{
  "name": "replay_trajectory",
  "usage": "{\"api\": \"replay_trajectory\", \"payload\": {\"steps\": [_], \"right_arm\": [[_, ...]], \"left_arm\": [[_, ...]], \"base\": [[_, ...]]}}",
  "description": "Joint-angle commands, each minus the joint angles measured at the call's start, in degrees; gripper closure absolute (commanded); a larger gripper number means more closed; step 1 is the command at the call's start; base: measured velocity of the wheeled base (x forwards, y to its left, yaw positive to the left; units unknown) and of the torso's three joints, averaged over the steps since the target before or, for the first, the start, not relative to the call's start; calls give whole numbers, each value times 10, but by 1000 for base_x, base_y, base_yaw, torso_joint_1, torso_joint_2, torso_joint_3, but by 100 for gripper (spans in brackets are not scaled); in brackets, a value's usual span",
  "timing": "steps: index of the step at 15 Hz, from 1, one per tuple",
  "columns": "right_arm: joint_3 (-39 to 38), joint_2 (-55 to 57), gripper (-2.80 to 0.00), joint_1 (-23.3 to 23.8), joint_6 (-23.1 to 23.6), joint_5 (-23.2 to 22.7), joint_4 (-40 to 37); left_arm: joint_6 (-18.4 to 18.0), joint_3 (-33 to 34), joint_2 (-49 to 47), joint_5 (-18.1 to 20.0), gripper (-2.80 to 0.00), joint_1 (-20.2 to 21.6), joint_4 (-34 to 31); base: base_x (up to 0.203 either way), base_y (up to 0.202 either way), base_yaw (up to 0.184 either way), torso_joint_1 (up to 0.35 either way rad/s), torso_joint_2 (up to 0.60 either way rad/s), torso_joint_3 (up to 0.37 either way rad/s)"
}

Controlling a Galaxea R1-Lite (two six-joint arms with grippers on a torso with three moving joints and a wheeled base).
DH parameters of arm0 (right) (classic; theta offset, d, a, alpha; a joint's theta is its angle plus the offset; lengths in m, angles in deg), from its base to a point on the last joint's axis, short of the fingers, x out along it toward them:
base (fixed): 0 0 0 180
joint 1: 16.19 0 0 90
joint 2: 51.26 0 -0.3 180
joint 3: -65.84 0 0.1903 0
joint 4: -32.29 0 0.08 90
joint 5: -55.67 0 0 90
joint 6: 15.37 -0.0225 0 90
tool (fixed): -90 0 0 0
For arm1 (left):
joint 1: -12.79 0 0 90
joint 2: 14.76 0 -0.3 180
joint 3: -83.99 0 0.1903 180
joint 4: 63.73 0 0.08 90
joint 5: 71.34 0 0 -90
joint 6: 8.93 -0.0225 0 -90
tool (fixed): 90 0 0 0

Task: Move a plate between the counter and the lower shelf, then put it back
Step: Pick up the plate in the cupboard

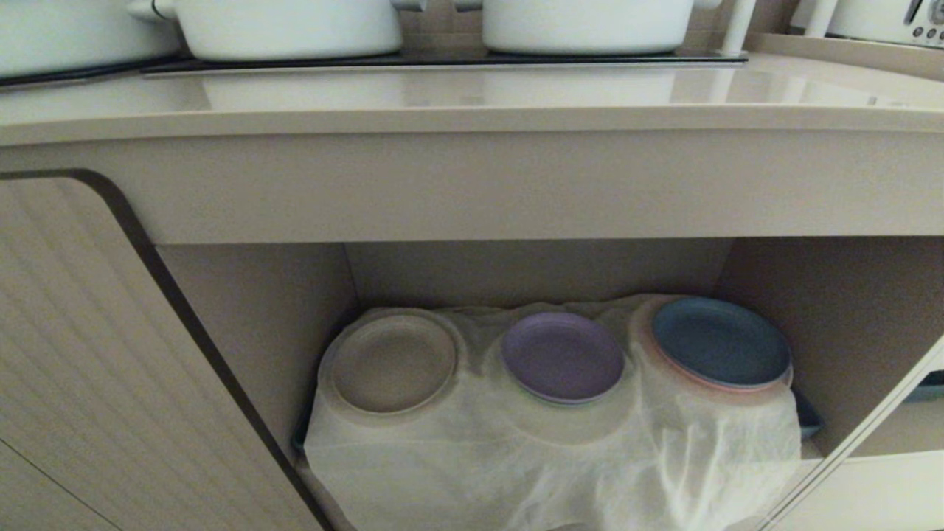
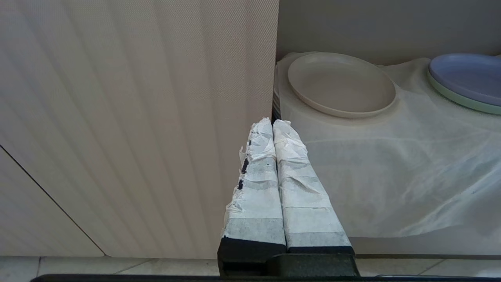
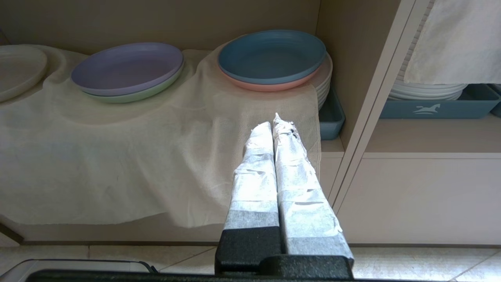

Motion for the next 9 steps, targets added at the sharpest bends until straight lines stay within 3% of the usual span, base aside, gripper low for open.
{"api": "replay_trajectory", "payload": {"steps": [1, 6, 9], "right_arm": [[0, 1, 0, 0, 0, 0, 0], [0, 1, 0, -1, 0, 0, 0], [0, 1, 0, 0, 0, 0, 0]], "left_arm": [[1, 0, 0, 0, 0, 0, 0], [0, 0, 0, 0, 0, 0, 0], [0, 0, 0, 0, 0, 0, 0]], "base": [[0, 0, 0, 0, 0, 0], [-2, 28, -5, 3, 1, 1], [0, 175, -3, 3, 0, 0]]}}
